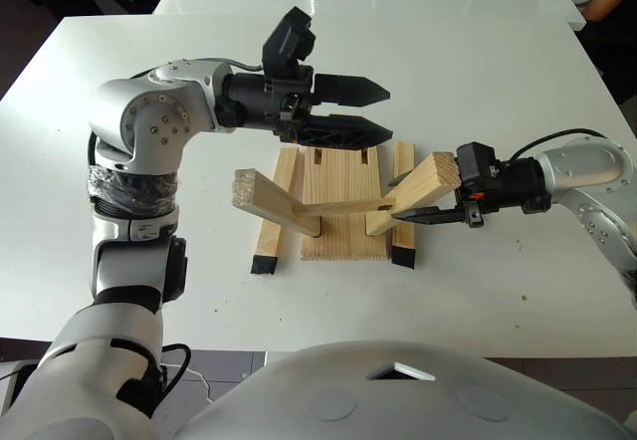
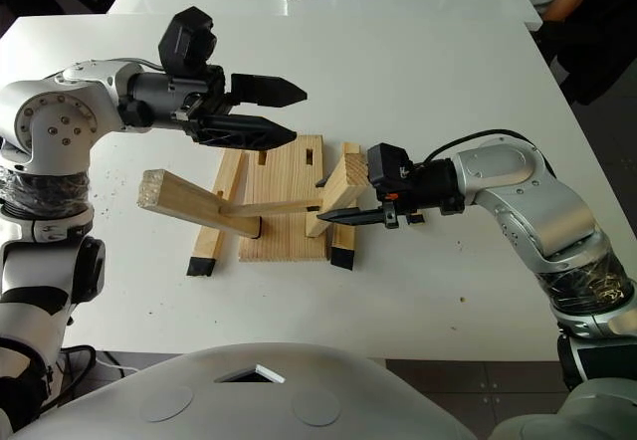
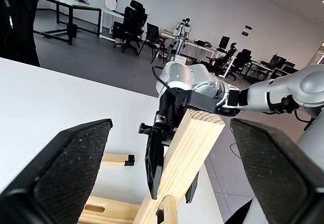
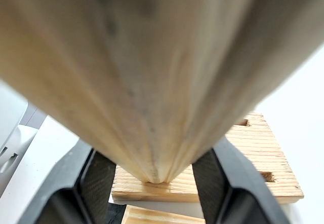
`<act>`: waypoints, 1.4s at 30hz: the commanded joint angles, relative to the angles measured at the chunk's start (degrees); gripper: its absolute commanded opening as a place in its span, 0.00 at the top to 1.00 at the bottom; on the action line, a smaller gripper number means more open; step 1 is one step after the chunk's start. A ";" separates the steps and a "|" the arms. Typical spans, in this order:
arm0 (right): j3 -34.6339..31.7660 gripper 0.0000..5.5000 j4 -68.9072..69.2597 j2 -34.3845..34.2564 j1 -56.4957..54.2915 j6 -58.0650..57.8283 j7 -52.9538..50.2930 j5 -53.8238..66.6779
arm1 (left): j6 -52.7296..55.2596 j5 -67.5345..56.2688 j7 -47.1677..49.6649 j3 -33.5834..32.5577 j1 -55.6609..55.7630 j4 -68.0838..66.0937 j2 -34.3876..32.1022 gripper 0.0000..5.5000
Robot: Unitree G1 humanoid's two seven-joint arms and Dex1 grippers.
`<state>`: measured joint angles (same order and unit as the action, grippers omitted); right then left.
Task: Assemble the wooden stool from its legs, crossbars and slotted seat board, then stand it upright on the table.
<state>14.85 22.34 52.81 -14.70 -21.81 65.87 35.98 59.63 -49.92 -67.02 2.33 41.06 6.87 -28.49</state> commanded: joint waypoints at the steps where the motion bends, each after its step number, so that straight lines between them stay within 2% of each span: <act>1: 3.92 0.63 -0.85 2.39 3.20 -3.35 1.34 -6.27 | -5.76 7.49 -2.44 8.50 -5.87 0.47 -3.08 0.21; 5: 5.07 0.63 -1.74 2.38 3.04 -2.36 2.04 -7.67 | -18.81 21.58 -5.26 21.93 -15.40 -8.41 -5.24 0.21; 8: 5.45 0.63 -2.30 2.69 2.15 -2.00 3.08 -7.79 | -23.04 24.51 -5.29 24.18 -17.82 -12.71 -4.48 0.21; 13: 4.85 0.63 -2.98 3.53 2.23 -1.59 3.59 -7.68 | -19.42 17.49 -4.65 18.45 -13.84 -12.03 -2.48 0.21; 23: 4.34 0.63 -2.30 3.30 3.33 -1.66 2.67 -7.30 | -3.27 -3.09 -0.76 0.27 -4.29 0.24 -1.68 0.21; 26: 4.14 0.63 -2.09 3.29 3.82 -1.64 2.49 -7.28 | -0.81 -7.15 1.51 -3.26 -1.78 1.80 -1.63 0.21; 29: 4.11 0.63 -1.92 3.12 4.22 -1.64 2.16 -7.37 | -2.95 -3.66 0.88 -0.44 -3.51 1.91 -2.30 0.21; 34: 4.72 0.63 -2.55 3.22 3.93 -1.15 2.78 -8.13 | -16.40 14.27 -5.77 18.29 -17.61 -2.72 -6.69 0.21; 36: 5.09 0.63 -3.04 3.27 3.43 -0.88 3.26 -8.55 | -21.33 19.80 -6.82 22.77 -20.78 -7.17 -6.50 0.21; 39: 5.39 0.63 -3.63 3.30 2.62 -0.58 4.17 -8.75 | -24.38 21.19 -5.90 22.96 -20.68 -12.53 -4.49 0.21; 42: 5.32 0.63 -3.81 3.56 2.67 -0.37 4.24 -8.80 | -23.14 18.04 -5.27 19.98 -17.64 -13.59 -2.71 0.21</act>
<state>15.99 20.49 52.76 -15.00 -18.63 68.75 35.55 34.24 -37.24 -76.79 21.46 25.26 -0.78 -31.36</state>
